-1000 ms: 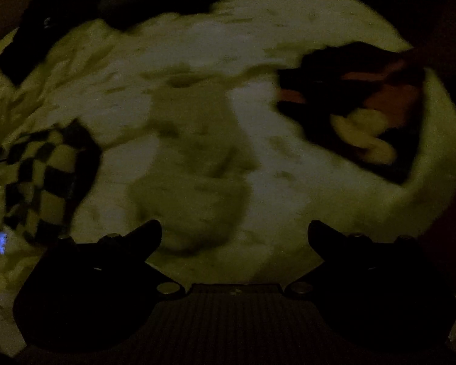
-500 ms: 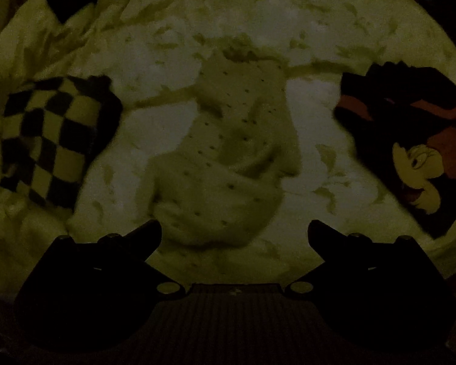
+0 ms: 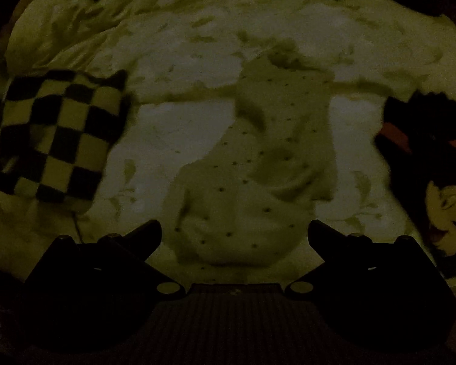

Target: Fold large clothes

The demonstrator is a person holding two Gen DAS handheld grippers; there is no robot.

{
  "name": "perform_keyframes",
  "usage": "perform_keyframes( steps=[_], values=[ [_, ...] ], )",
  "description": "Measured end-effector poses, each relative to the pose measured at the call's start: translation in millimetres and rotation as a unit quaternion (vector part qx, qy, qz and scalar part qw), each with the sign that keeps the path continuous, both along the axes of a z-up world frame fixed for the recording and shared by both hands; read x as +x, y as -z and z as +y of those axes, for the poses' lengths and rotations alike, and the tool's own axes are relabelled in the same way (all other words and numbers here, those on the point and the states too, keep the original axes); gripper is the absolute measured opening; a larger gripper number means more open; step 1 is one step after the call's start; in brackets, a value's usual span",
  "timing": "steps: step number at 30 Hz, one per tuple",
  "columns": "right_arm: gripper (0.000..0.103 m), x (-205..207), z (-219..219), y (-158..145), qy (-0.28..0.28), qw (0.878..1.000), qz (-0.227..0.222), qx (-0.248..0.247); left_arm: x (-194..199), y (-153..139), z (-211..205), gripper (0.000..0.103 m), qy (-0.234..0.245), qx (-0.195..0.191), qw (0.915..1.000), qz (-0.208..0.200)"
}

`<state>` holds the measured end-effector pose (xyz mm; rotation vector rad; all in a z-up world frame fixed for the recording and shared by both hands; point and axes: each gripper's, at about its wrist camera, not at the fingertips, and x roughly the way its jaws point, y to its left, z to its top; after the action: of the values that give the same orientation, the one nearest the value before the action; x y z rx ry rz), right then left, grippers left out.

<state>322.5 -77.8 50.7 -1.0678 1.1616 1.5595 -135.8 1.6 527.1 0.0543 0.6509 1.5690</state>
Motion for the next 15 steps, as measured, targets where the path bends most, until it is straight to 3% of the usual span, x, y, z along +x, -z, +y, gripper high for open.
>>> perform_keyframes(
  steps=[3,5,6,7,8,9,11,13,15],
  values=[
    [0.102,-5,0,-12,-0.007,1.0,0.011,0.017,-24,-15,6,0.103,-0.073,0.001,0.9946,0.074],
    [0.102,-7,-1,-20,-0.02,0.999,0.013,0.033,-57,-19,-2,0.103,-0.152,-0.024,0.9781,0.14],
    [0.102,-6,-2,-22,-0.027,0.999,0.01,0.037,-70,-17,-8,0.103,-0.19,-0.032,0.9584,0.211],
    [0.102,-4,-1,-21,-0.032,0.999,0.009,0.037,-84,-16,-18,0.103,-0.225,-0.033,0.93,0.289],
    [0.102,-1,-2,-20,-0.039,0.999,0.004,0.035,-105,-15,-35,0.103,-0.258,-0.034,0.8949,0.362],
    [0.102,2,-2,-18,-0.04,0.999,-0.003,0.034,-122,-20,-50,0.103,-0.281,-0.044,0.8808,0.379],
    [0.102,8,-3,-13,-0.04,0.999,-0.011,0.035,-156,-40,-89,0.103,-0.339,-0.062,0.8758,0.338],
    [0.102,8,-1,-7,-0.042,0.999,-0.013,0.023,-181,-57,-139,0.103,-0.408,-0.041,0.8759,0.254],
    [0.102,5,2,-5,-0.038,0.999,-0.009,0.016,-178,-57,-193,0.103,-0.409,-0.024,0.9017,0.139]
  ],
)
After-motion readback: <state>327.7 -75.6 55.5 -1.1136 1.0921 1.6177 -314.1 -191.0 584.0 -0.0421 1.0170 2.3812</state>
